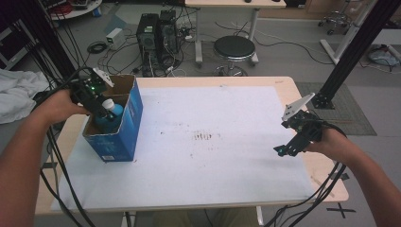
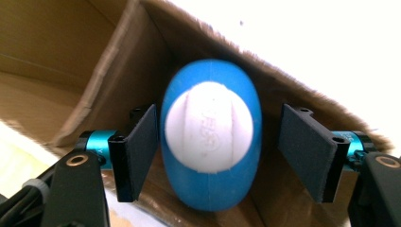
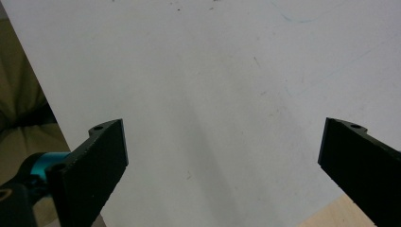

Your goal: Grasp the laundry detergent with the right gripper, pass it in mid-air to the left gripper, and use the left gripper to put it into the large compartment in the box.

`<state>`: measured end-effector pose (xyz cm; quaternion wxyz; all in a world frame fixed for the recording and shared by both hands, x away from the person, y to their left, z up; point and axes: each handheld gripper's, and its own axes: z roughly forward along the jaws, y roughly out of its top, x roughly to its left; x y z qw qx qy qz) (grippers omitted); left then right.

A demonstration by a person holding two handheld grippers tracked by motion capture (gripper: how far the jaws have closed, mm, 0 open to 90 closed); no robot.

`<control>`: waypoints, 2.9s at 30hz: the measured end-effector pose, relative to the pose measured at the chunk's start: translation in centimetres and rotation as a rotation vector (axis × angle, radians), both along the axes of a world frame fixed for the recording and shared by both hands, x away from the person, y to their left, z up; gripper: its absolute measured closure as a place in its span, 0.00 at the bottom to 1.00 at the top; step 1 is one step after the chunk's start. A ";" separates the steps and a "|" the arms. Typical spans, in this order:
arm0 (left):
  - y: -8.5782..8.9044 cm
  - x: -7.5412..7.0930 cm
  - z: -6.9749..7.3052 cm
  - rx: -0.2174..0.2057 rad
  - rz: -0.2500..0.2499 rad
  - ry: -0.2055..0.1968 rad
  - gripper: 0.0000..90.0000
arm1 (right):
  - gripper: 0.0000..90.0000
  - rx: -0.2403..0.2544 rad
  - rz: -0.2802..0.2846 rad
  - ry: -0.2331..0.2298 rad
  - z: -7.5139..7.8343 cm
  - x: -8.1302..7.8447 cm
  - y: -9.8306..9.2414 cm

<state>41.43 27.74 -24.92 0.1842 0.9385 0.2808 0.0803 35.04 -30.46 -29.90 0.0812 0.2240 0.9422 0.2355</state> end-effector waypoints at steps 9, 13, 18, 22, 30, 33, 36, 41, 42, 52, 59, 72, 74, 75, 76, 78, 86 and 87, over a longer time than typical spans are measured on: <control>-0.3 -1.7 3.4 -0.016 -0.012 -0.054 0.28 | 0.01 0.009 0.009 -0.008 0.4 -0.3 0.0; -1.1 -2.5 4.7 -0.020 -0.025 -0.067 0.28 | 0.01 0.007 0.010 -0.014 0.5 -0.5 0.1; -2.5 -3.0 6.2 -0.045 -0.002 -0.070 0.28 | 0.01 0.011 0.010 -0.018 0.8 -0.8 0.1; -4.1 -3.3 6.9 -0.055 -0.009 -0.062 0.28 | 0.01 0.017 0.002 -0.022 0.9 -0.9 0.0; -8.0 -2.3 7.5 -0.037 -0.078 -0.066 0.28 | 0.01 0.019 0.004 -0.028 1.1 -1.1 0.2; -10.0 -1.6 7.3 -0.018 -0.154 -0.056 0.28 | 0.01 0.017 0.005 -0.028 1.1 -1.1 0.3; -12.1 -0.6 6.8 0.011 -0.197 -0.050 0.28 | 0.01 0.016 0.008 -0.026 1.1 -1.1 0.4; -15.1 0.8 6.2 0.022 -0.262 -0.027 0.13 | 0.01 0.016 0.007 -0.025 1.1 -1.1 0.5; -15.6 0.9 6.2 0.026 -0.270 -0.024 0.13 | 0.01 0.017 0.007 -0.025 1.1 -1.1 0.5; -18.7 2.5 5.7 0.059 -0.297 -0.057 0.06 | 0.01 0.019 0.006 -0.024 1.1 -1.0 0.5; -20.1 3.1 5.6 0.078 -0.304 -0.110 0.06 | 0.01 0.025 -0.005 -0.029 1.2 -0.6 0.7; -22.9 4.1 5.5 0.052 -0.336 -0.093 0.06 | 0.01 0.011 0.003 -0.032 2.1 0.1 1.6; -23.1 4.2 5.2 0.065 -0.362 -0.090 0.06 | 0.01 0.010 0.007 -0.030 2.1 0.2 1.8; -23.2 4.2 5.1 0.075 -0.366 -0.089 0.06 | 0.01 0.008 0.008 -0.030 2.1 0.2 1.9; -23.3 4.2 5.0 0.080 -0.372 -0.088 0.06 | 0.01 0.008 0.013 -0.030 2.0 0.3 1.9; -23.4 4.2 4.9 0.075 -0.388 -0.086 0.06 | 0.01 0.005 0.017 -0.026 2.0 0.4 2.0; -23.5 4.1 4.8 0.083 -0.405 -0.085 0.06 | 0.01 0.003 0.022 -0.022 2.0 0.4 2.2; -23.5 4.1 4.8 0.082 -0.405 -0.083 0.06 | 0.01 0.004 0.022 -0.023 2.0 0.4 2.3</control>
